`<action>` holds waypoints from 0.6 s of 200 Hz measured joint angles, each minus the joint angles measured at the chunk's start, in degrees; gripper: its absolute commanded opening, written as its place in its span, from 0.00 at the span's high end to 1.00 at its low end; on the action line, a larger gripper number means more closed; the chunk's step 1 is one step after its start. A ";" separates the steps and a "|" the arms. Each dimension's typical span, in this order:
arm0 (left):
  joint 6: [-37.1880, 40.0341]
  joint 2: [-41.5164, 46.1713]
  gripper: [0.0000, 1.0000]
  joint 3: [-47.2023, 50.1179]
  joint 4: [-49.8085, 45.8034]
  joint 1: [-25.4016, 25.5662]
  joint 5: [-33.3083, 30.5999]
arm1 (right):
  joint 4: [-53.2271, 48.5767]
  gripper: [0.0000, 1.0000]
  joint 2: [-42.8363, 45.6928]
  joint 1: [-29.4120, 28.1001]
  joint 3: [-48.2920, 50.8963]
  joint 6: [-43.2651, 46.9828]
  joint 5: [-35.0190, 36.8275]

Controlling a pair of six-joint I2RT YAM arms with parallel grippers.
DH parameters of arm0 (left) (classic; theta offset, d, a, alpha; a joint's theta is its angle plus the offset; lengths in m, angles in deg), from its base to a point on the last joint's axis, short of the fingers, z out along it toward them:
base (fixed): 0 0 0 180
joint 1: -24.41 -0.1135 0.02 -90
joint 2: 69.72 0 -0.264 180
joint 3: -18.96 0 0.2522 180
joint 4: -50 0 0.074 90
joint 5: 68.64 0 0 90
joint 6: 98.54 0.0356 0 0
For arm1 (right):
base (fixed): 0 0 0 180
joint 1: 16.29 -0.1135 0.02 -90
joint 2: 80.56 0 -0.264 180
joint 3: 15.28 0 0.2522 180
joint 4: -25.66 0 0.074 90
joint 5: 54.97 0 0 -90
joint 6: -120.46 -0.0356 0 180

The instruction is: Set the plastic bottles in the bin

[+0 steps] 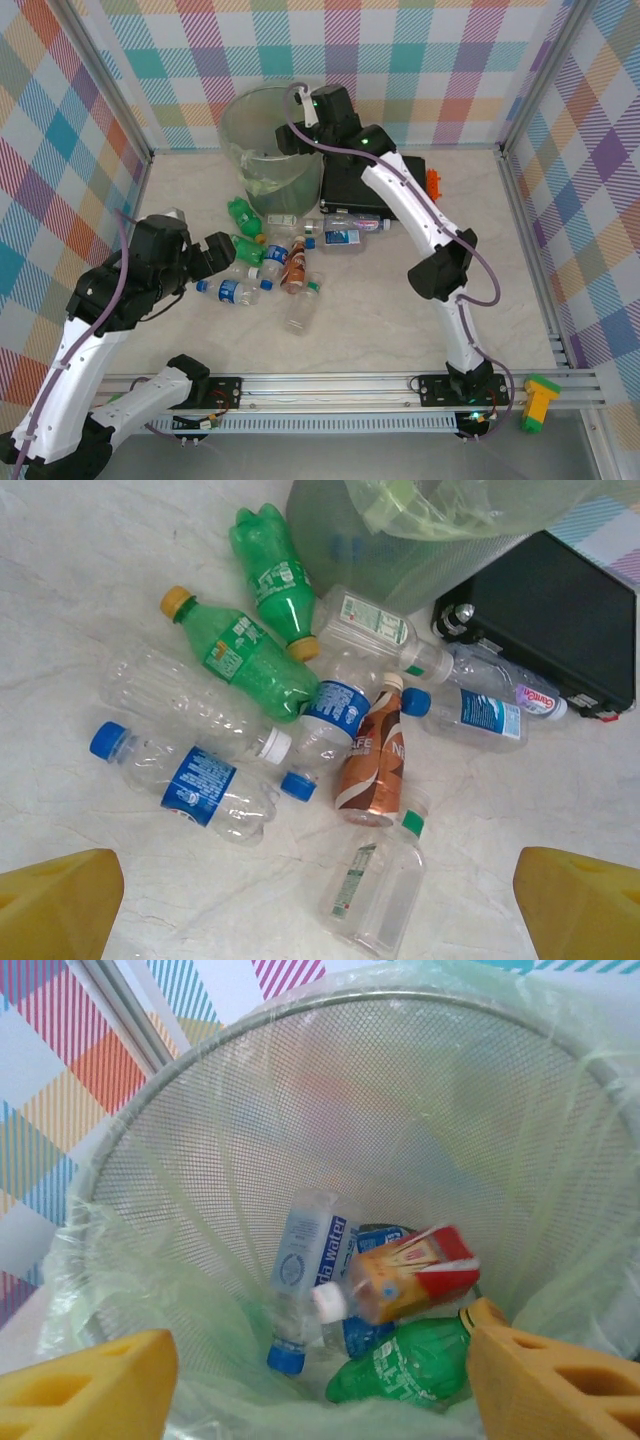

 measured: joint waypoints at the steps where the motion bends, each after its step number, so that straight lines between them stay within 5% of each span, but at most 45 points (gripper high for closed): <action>1: 0.02 -0.02 0.01 0.02 0.00 0.00 0.02 | 0.04 0.10 0.11 0.00 0.13 0.02 0.00; 12: 0.00 -0.24 0.03 0.52 0.17 0.00 0.94 | 0.33 0.00 2.64 0.00 2.82 -0.13 0.15; 58: -1.18 -1.05 0.07 5.68 2.89 1.33 4.37 | 4.87 0.01 14.97 0.00 18.93 -0.04 2.47; 120: -4.48 -6.62 0.07 13.66 8.70 13.81 4.37 | 9.73 0.01 27.61 0.00 39.28 0.42 6.47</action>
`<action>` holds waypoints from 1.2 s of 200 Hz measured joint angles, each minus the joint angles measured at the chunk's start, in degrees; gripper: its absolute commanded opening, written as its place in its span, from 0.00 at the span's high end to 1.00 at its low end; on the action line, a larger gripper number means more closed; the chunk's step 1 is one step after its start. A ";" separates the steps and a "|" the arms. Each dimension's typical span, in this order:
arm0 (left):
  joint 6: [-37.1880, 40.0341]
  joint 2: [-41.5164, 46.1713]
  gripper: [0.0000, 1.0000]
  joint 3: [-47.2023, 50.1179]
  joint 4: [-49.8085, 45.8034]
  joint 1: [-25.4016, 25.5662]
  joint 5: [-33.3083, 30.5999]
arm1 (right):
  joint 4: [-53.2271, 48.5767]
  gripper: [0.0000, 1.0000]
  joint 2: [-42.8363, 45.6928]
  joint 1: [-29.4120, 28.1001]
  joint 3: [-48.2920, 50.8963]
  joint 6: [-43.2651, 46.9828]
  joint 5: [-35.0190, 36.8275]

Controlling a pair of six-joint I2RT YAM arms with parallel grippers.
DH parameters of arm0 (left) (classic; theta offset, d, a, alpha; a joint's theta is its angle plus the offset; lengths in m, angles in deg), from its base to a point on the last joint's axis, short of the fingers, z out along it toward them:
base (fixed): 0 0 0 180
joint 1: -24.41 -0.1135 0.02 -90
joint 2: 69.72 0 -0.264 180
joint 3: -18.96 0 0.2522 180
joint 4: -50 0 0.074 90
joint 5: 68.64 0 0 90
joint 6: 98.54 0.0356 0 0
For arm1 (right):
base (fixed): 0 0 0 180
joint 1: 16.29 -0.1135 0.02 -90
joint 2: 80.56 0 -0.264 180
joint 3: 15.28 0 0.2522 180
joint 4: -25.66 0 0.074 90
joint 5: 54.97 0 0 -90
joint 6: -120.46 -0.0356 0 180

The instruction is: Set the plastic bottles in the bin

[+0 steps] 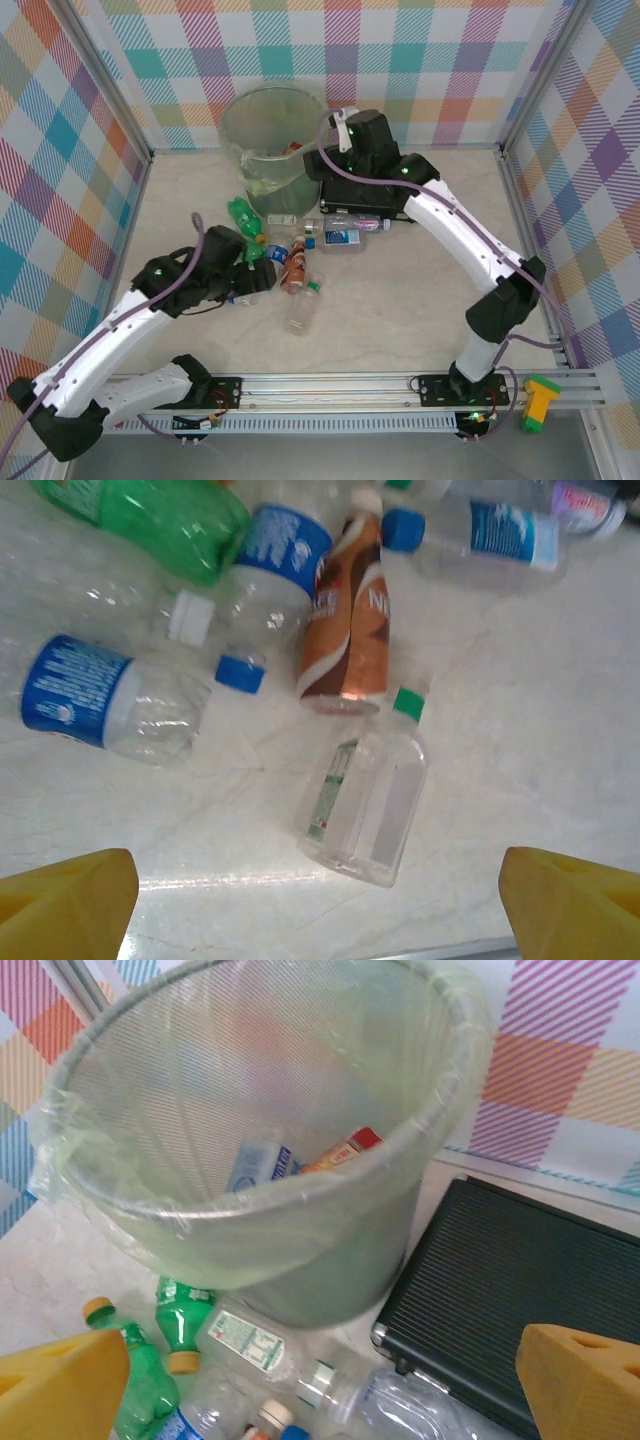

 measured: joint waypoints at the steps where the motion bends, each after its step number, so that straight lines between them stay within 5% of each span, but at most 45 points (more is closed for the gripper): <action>1: -0.09 -0.17 0.07 0.11 0.13 0.35 -0.09 | 0.04 0.01 0.13 0.00 0.22 0.00 -0.02; 86: -1.27 -19.15 0.06 1.20 6.14 17.05 -7.48 | 4.17 0.01 15.28 2.40 20.55 -0.70 5.73; 197: 1.09 -33.70 0.16 4.31 13.86 18.93 -6.27 | 4.87 0.01 26.38 6.16 31.10 -3.34 7.76; 240: 2.08 -37.59 0.30 4.31 15.96 18.93 -5.20 | 4.87 0.01 26.69 6.23 31.12 -3.52 7.74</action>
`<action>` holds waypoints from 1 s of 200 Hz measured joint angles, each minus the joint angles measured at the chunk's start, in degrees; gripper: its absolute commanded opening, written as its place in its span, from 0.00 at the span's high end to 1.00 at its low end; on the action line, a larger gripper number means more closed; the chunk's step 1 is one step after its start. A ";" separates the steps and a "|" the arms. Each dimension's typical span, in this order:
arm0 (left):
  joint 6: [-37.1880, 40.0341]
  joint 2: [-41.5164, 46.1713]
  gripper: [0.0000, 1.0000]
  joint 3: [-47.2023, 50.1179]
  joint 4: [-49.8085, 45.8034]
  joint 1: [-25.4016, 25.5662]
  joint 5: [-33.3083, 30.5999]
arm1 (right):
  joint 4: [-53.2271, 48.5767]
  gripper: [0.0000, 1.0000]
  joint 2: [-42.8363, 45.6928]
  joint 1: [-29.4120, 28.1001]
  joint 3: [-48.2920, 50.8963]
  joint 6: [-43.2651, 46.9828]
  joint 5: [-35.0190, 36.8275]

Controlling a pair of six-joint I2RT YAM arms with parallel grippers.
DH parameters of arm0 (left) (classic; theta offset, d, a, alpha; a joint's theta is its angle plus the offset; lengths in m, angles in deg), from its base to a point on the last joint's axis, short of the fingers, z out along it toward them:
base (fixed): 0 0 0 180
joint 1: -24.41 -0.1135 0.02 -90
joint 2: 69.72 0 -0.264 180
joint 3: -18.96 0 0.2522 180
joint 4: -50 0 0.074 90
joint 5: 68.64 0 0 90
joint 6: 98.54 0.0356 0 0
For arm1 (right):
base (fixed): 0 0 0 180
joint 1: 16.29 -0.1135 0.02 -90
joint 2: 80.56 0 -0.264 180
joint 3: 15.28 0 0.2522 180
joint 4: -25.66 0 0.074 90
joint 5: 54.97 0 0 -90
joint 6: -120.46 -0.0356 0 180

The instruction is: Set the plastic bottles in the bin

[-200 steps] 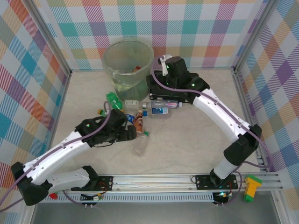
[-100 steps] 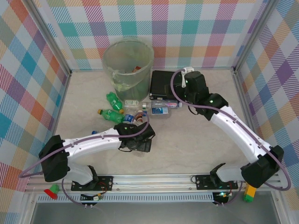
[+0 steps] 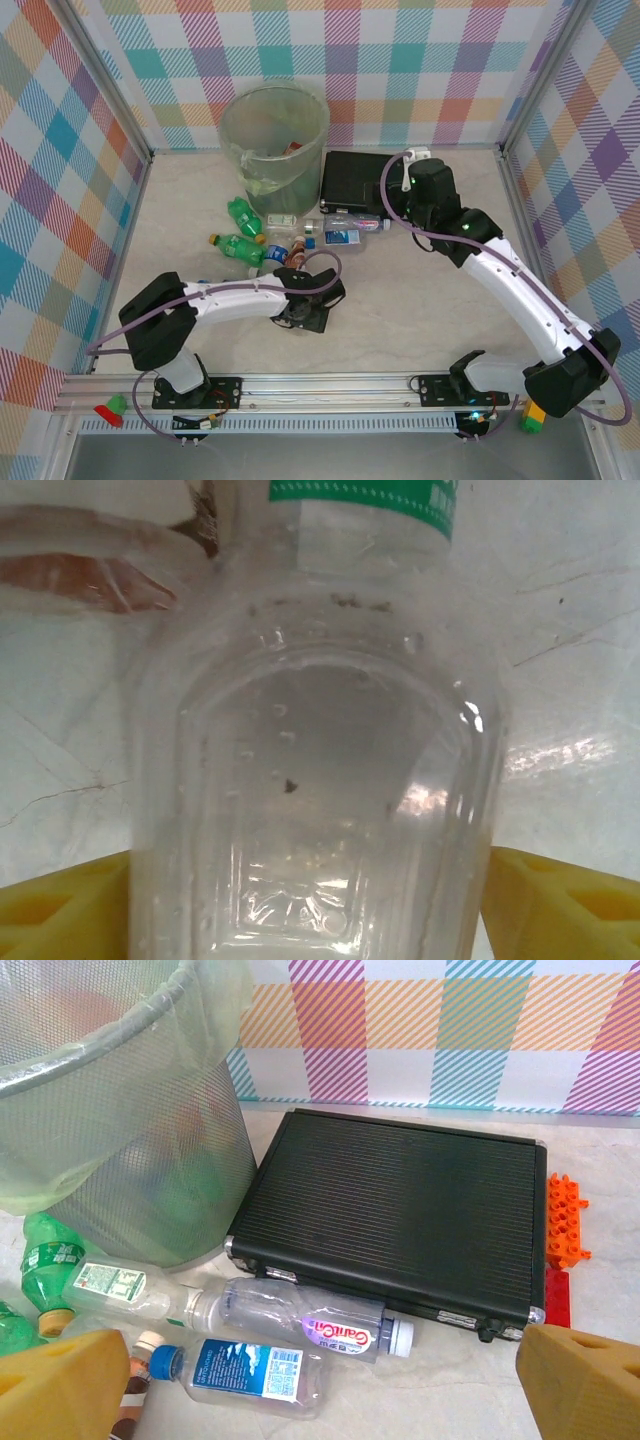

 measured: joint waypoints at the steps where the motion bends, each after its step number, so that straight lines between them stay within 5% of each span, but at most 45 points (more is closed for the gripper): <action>1: 0.07 -0.02 0.31 0.00 0.02 0.00 0.02 | 0.00 0.01 0.00 0.00 0.00 0.00 0.00; 14: 0.11 -0.57 0.39 0.00 0.74 0.00 0.46 | 0.00 0.01 0.11 0.04 0.00 -0.02 0.00; 89: -0.24 0.00 0.45 -2.40 -2.51 1.84 0.07 | 0.04 0.01 1.77 0.83 1.16 -0.04 -0.26; 200: -2.01 7.87 0.45 -30.47 -18.03 2.64 -8.85 | 4.50 0.01 11.21 1.81 8.11 -1.55 -10.21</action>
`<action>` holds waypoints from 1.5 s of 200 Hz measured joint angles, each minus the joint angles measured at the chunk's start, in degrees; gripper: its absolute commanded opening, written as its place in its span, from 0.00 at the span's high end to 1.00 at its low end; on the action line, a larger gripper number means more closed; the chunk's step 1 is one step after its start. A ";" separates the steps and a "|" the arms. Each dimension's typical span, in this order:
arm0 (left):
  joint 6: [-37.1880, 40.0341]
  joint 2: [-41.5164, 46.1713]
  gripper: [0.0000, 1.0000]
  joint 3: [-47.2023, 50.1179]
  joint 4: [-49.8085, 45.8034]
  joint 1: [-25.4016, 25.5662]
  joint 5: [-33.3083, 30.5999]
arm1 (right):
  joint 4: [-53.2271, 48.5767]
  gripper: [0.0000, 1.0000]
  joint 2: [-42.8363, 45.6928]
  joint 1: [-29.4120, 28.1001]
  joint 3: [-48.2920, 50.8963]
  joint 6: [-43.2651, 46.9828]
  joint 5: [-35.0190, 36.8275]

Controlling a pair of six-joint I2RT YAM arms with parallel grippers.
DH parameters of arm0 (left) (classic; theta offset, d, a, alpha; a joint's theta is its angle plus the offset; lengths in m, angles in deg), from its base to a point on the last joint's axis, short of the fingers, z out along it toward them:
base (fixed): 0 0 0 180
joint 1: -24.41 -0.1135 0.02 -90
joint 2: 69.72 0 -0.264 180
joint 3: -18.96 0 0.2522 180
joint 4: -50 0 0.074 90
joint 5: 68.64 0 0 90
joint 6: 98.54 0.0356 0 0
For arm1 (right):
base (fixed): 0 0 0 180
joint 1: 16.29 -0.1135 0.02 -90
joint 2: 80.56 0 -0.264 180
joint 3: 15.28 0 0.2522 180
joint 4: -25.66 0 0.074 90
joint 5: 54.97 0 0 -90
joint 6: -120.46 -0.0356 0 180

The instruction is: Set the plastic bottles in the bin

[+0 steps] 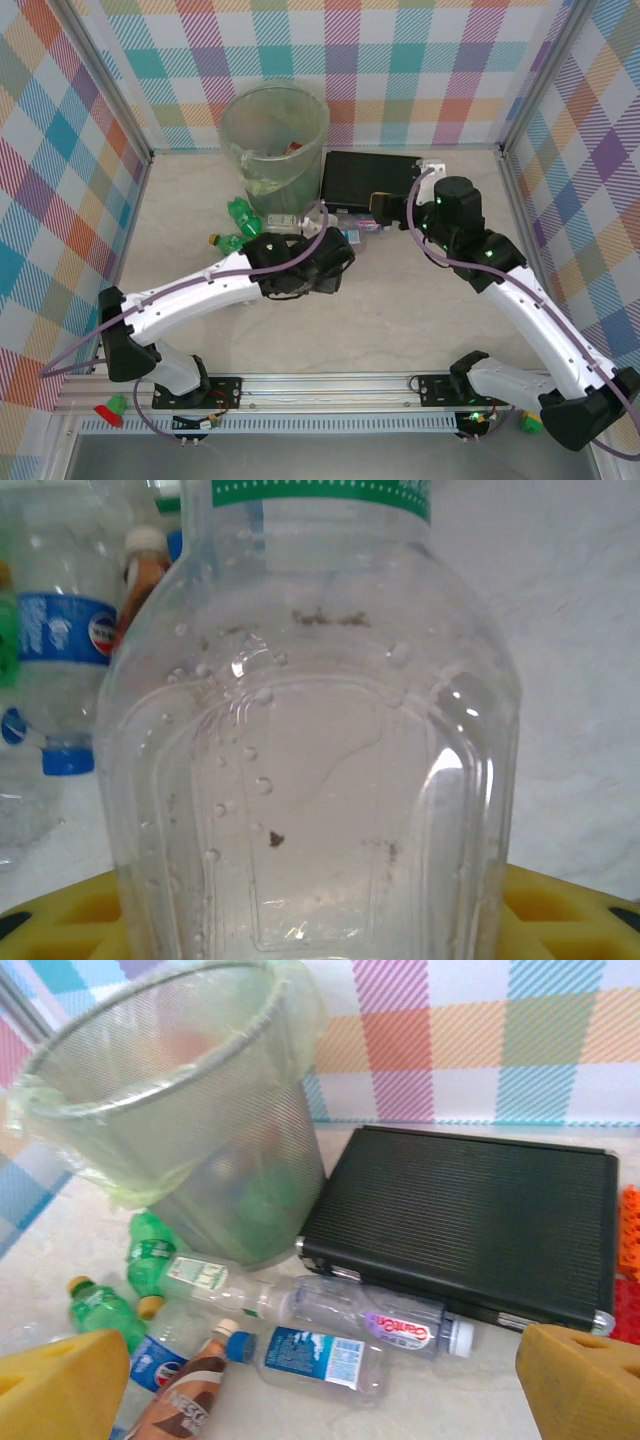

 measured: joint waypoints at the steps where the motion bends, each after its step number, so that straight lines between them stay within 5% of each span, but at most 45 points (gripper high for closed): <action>1: 0.09 0.00 0.45 -0.31 -0.09 -0.09 -0.07 | 0.02 0.01 0.07 0.00 0.00 -0.02 -0.04; 142: 15.91 -12.57 0.47 -37.70 -2.19 -25.44 4.13 | -0.37 0.01 5.99 0.00 2.05 -1.25 -11.72; 225: 19.52 -19.61 0.47 -42.40 8.07 -36.87 6.05 | -0.22 0.01 2.84 0.00 0.70 -1.31 -13.31; 300: 19.43 -32.59 0.46 -52.65 8.09 -44.57 8.74 | 0.11 0.01 1.53 0.00 -0.31 -1.49 -13.29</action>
